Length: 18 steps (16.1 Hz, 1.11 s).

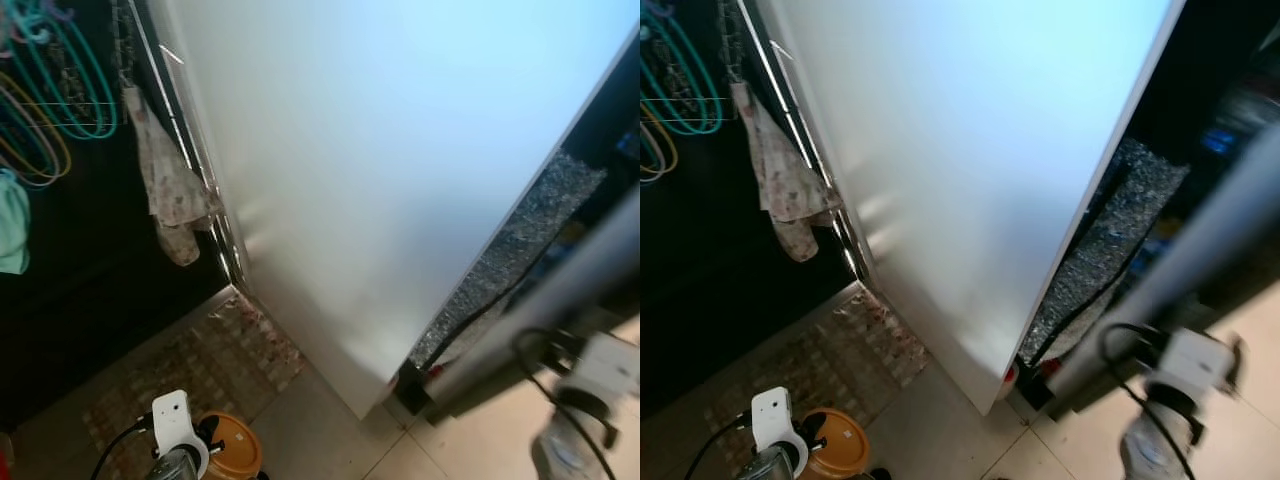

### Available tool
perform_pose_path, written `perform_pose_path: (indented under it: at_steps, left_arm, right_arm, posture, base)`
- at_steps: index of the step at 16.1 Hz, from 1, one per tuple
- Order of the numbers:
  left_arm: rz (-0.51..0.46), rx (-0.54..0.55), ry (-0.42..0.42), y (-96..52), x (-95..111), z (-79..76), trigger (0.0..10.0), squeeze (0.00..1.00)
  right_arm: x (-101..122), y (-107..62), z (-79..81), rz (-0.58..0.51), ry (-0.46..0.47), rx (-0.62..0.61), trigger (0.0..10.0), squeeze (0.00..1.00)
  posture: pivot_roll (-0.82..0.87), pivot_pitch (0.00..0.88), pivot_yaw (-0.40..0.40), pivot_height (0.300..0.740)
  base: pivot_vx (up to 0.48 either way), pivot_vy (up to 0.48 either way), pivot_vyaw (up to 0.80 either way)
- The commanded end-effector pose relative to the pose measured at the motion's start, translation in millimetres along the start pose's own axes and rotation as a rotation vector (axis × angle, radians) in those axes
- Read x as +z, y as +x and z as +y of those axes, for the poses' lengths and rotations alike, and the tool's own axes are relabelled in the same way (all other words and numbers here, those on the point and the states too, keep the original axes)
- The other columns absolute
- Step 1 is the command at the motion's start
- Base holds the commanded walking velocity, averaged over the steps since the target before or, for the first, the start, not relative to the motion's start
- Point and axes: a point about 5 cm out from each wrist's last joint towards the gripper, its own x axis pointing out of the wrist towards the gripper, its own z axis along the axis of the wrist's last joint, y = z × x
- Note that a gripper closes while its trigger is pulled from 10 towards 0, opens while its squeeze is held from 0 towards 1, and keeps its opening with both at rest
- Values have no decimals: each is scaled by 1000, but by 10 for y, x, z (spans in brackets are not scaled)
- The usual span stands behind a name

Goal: Restocking fridge

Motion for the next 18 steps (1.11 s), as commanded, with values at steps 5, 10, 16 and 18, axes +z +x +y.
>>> perform_pose_path:
  at_steps: [5,10,16,18]
  left_arm:
    - [105,11,1,-68,-271,24,10000,0]
    - [119,9,2,-71,-289,14,10000,0]
    - [126,62,-63,-74,-277,114,10000,0]
    - [133,65,-64,-78,-283,135,10000,0]
  right_arm:
    - [-527,-174,-736,294,-117,-330,10000,0]
    - [-999,-362,-104,594,-77,164,10000,0]
    - [-1219,-577,153,764,-222,512,10000,0]
    - [-1290,-760,279,827,-231,612,10000,0]
  posture:
    - [-125,149,-12,740]
    - [-137,153,-1,740]
    - [-113,151,7,740]
    - [-90,143,8,740]
  base:
    - [0,0,0]
    - [0,0,0]
    - [0,0,0]
    - [0,0,0]
